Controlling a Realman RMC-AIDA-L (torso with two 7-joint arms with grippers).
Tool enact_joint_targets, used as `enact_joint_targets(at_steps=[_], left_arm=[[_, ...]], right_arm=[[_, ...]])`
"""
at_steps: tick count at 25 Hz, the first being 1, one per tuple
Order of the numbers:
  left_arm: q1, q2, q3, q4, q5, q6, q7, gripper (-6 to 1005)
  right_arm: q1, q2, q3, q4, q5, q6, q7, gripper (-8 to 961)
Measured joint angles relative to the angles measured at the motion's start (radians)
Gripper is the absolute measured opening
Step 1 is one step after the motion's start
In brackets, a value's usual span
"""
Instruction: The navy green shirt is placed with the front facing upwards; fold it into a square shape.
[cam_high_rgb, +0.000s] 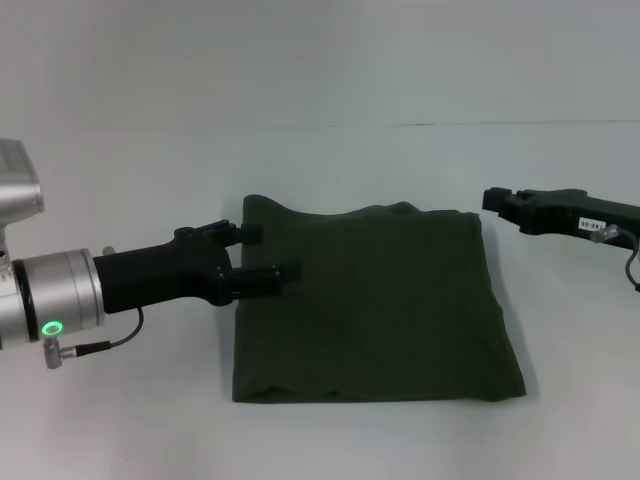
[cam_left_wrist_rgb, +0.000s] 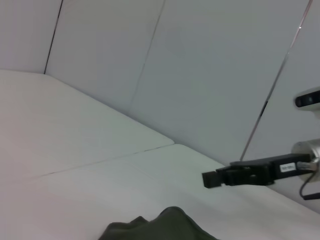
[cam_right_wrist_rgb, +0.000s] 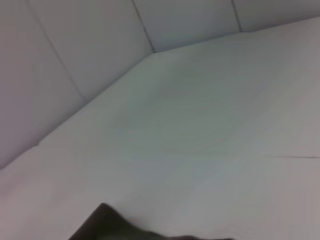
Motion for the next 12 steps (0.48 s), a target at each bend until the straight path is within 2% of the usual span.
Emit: enact_joint_targets(at_steps=[6, 12], left_arm=[[-0.011, 0.002, 0.001, 0.0, 0.0, -0.023, -0.01, 907], [-0.015, 0.001, 0.001, -0.006, 0.0, -0.039, -0.02, 907]], right_arm=[[-0.008, -0.027, 0.001, 0.007, -0.003, -0.065, 0.033, 73], [-0.016, -0.049, 0.001, 0.007, -0.005, -0.119, 0.067, 283]])
